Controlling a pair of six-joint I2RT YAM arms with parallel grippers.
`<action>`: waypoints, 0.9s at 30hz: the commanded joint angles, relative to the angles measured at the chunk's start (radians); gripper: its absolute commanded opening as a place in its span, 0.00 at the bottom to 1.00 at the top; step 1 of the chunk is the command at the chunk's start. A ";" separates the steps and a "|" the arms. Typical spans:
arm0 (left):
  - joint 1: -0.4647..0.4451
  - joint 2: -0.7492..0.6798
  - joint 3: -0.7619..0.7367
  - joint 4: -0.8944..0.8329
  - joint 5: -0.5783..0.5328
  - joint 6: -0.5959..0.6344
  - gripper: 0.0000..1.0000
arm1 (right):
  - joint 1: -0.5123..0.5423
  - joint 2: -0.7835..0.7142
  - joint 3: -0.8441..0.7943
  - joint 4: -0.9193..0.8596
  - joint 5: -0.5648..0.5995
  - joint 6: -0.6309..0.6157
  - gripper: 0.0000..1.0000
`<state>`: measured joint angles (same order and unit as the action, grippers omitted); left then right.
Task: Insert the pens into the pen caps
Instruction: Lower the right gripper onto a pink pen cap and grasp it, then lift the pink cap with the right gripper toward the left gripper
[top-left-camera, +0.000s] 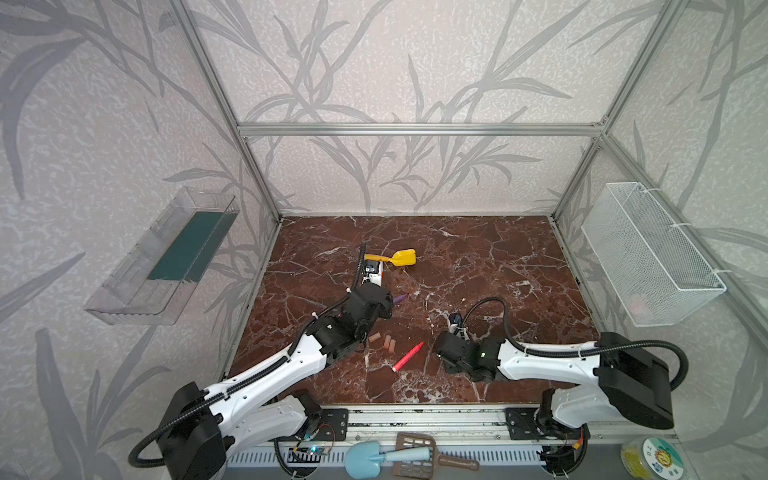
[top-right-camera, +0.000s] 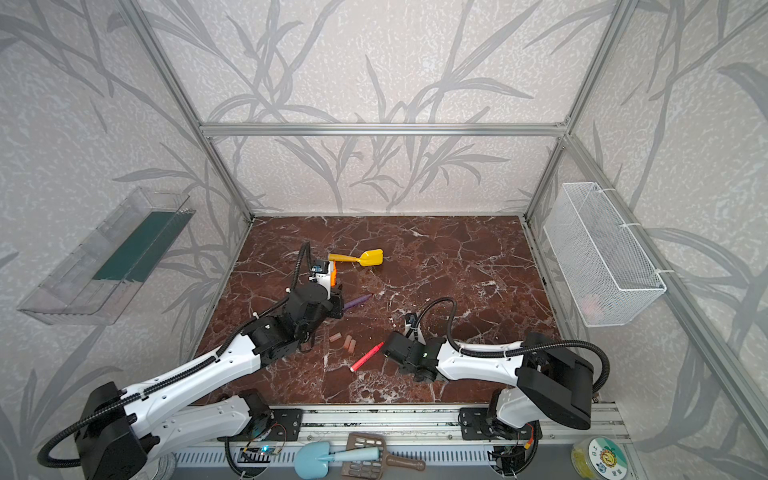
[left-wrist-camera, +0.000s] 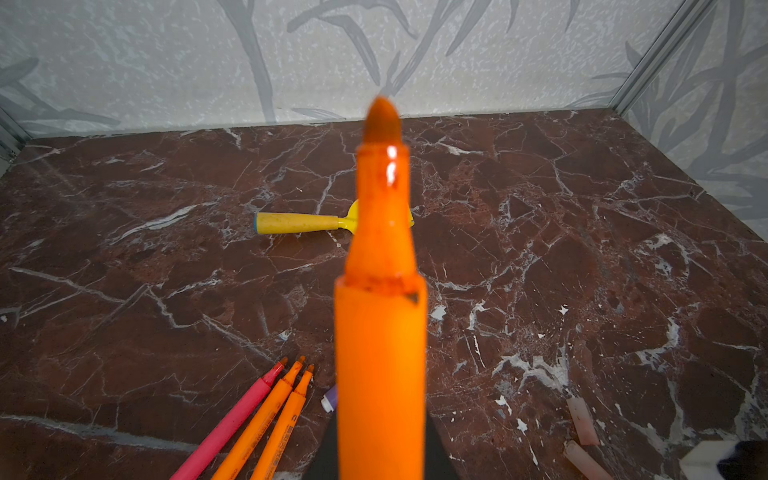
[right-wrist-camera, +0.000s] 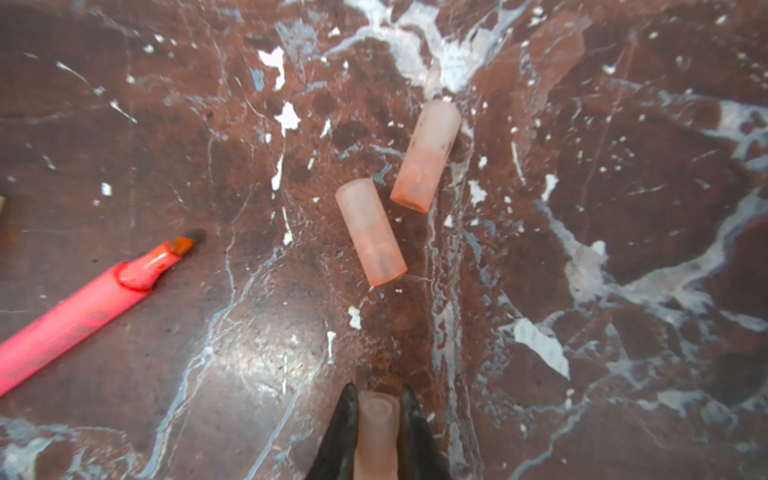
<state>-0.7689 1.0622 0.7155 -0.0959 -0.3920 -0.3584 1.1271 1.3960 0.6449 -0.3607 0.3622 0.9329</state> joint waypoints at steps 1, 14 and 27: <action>0.006 -0.010 -0.009 0.007 -0.007 0.010 0.00 | 0.005 -0.064 -0.019 0.020 0.043 0.025 0.14; 0.015 -0.021 0.020 -0.070 0.408 -0.336 0.00 | -0.041 -0.395 -0.118 0.125 0.058 -0.006 0.13; -0.267 0.005 -0.086 0.097 0.373 -0.477 0.00 | -0.206 -0.577 -0.225 0.247 -0.108 0.027 0.13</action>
<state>-1.0122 1.0679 0.6605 -0.0807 0.0166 -0.7731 0.9272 0.8352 0.4202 -0.1619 0.2829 0.9497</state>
